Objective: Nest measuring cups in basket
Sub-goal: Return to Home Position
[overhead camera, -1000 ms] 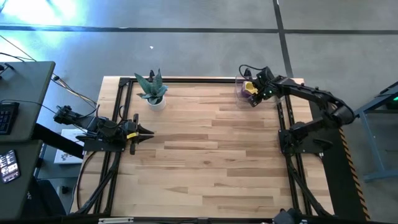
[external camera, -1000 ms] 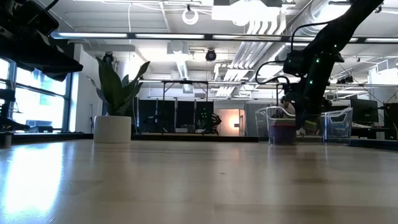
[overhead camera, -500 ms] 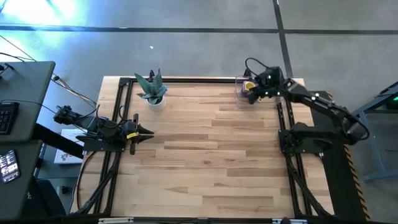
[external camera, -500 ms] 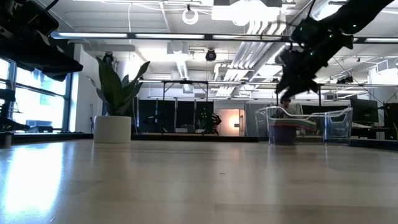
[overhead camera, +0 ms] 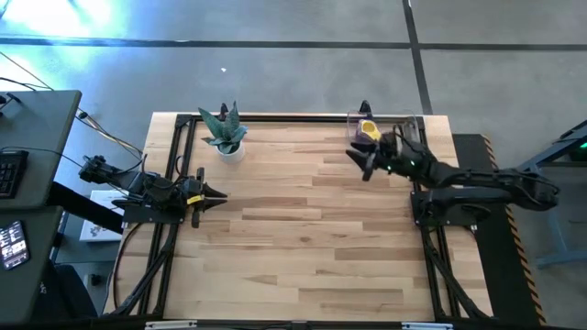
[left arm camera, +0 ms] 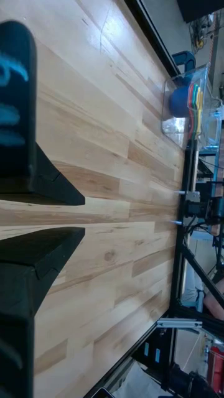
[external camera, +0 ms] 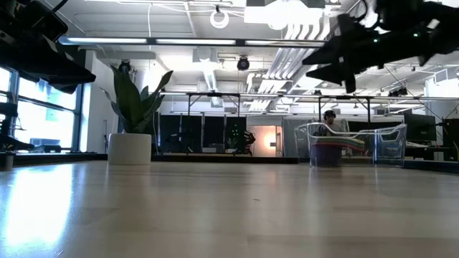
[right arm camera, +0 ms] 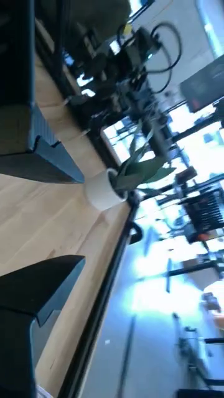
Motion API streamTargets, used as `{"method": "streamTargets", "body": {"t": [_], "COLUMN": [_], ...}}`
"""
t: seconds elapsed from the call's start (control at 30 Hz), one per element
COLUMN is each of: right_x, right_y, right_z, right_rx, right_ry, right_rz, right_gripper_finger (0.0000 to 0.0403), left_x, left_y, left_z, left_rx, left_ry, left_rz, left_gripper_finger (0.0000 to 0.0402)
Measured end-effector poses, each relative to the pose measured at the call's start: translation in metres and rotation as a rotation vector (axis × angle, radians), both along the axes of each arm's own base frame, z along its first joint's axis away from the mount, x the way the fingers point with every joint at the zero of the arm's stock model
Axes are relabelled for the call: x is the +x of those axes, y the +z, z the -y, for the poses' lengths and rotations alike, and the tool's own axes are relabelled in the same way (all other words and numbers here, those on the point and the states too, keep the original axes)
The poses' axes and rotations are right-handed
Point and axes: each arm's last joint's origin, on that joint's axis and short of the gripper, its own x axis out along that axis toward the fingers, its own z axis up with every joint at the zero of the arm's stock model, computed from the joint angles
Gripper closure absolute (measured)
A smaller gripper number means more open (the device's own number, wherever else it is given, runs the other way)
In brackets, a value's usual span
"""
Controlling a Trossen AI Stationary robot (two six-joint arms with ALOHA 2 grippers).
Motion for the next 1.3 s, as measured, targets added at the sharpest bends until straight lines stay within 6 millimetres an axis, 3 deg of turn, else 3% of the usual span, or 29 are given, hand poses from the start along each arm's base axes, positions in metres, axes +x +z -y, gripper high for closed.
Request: {"method": "streamTargets", "body": {"t": [0.2,0.4,0.63,0.97,1.3], "right_x": [-0.02,-0.038,-0.052,-0.067,-0.07], "right_y": [-0.019,-0.037,-0.048,-0.064,-0.062], "right_z": [-0.027,-0.04,-0.044,-0.049,-0.049], "right_rx": [-0.061,-0.105,-0.144,-0.209,-0.358], "right_ry": [-0.071,-0.088,-0.065,0.034,0.046], "right_rz": [0.119,0.147,0.109,-0.086,-0.137], "right_gripper_finger": [0.0212,0.0212,0.0213,0.0213,0.0213], "left_x": [0.0,0.0,0.0,0.0,0.0], "left_y": [0.0,0.0,0.0,0.0,0.0], "left_z": [0.0,0.0,0.0,0.0,0.0], "left_rx": [0.0,0.0,0.0,0.0,0.0], "left_ry": [0.0,0.0,0.0,0.0,0.0], "left_rz": [0.0,0.0,0.0,0.0,0.0], "left_gripper_finger": [0.0344,0.0344,0.0344,0.0344,0.0344]}}
